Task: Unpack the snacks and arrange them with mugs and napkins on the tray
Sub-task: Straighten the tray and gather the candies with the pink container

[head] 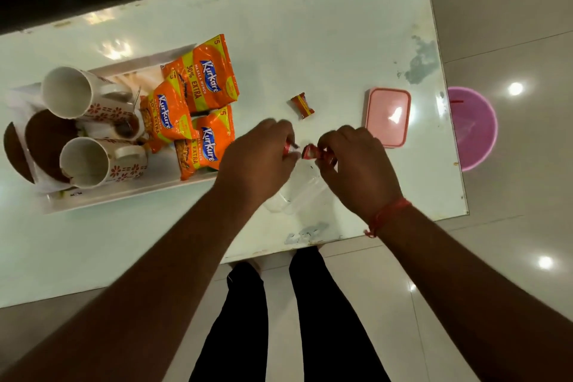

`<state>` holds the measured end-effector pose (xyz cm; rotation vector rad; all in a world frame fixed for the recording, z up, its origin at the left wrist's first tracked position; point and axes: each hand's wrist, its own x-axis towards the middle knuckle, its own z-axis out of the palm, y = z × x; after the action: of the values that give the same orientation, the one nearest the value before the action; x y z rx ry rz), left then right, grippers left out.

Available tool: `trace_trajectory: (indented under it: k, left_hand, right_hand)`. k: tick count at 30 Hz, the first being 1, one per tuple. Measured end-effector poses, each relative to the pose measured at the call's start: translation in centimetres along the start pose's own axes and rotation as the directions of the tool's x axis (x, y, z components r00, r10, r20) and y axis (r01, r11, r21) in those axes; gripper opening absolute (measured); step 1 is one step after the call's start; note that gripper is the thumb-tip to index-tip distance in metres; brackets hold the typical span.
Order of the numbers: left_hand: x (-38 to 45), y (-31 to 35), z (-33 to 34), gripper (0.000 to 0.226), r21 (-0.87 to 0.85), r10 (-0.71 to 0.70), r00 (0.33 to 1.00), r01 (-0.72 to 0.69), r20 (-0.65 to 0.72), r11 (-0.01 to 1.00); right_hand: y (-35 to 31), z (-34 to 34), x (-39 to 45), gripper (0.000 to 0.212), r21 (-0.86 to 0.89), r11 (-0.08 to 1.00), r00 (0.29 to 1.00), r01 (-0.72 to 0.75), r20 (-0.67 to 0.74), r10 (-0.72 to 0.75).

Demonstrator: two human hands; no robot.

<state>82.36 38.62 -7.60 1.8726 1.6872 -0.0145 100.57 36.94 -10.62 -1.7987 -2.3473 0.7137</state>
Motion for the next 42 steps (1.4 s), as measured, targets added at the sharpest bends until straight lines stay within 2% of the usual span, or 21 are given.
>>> trace_trajectory:
  k: [5,9,15,17,20,23,27,31,36,42]
  left_hand:
    - [-3.1,-0.5,2.0,0.024,-0.012,-0.031,0.995,0.032,0.09,0.999]
    - [-2.7,-1.0,1.9,0.036,-0.011,-0.039,0.99,0.041,0.132,0.999]
    - [-0.9,-1.8,0.0,0.032,-0.064,-0.042,0.999,0.042,0.011,0.997]
    - [-0.2,-2.0,-0.4,0.031,-0.071,-0.038,0.999,0.037,-0.021,0.997]
    - [0.4,-2.3,-0.6,0.03,-0.06,-0.028,0.999,0.027,-0.016,0.998]
    - [0.3,-2.5,-0.6,0.031,-0.064,-0.019,1.0,0.018,-0.016,0.998]
    - [-0.5,-2.8,-0.2,0.03,-0.089,-0.018,0.999,0.014,-0.041,0.996]
    - [-1.4,-2.9,0.3,0.029,-0.123,-0.032,0.998,0.025,-0.053,0.992]
    - [-2.8,-3.1,0.7,0.027,-0.144,-0.023,0.998,0.013,-0.066,0.989]
    - [-3.4,-3.2,1.4,0.026,-0.159,-0.01,0.998,0.001,-0.056,0.987]
  right_hand:
    - [-1.3,1.3,-2.2,0.02,-0.012,1.0,0.999,0.013,0.042,-0.012]
    - [-1.4,0.7,-1.3,0.03,0.034,0.999,1.0,-0.016,0.017,0.015]
    - [-0.9,0.0,4.1,0.03,0.12,0.987,0.987,-0.11,-0.108,0.123]
    - [-1.1,0.7,6.7,0.035,0.077,0.988,0.987,-0.133,-0.076,0.139]
    - [-1.4,2.1,10.0,0.043,-0.046,0.987,0.986,-0.157,0.043,0.159]
    - [-1.6,3.4,11.0,0.038,-0.128,0.984,0.987,-0.126,0.087,0.138]
    - [-1.7,4.3,9.9,0.031,-0.147,0.988,0.996,-0.057,0.063,0.067]
    - [-1.4,3.5,7.9,0.025,-0.029,0.996,0.996,-0.087,0.008,0.087]
    - [-2.3,1.1,2.6,0.037,0.116,0.985,0.991,-0.124,-0.027,0.128]
    - [-4.4,0.3,-2.0,0.045,0.135,0.984,0.993,-0.115,0.036,0.111]
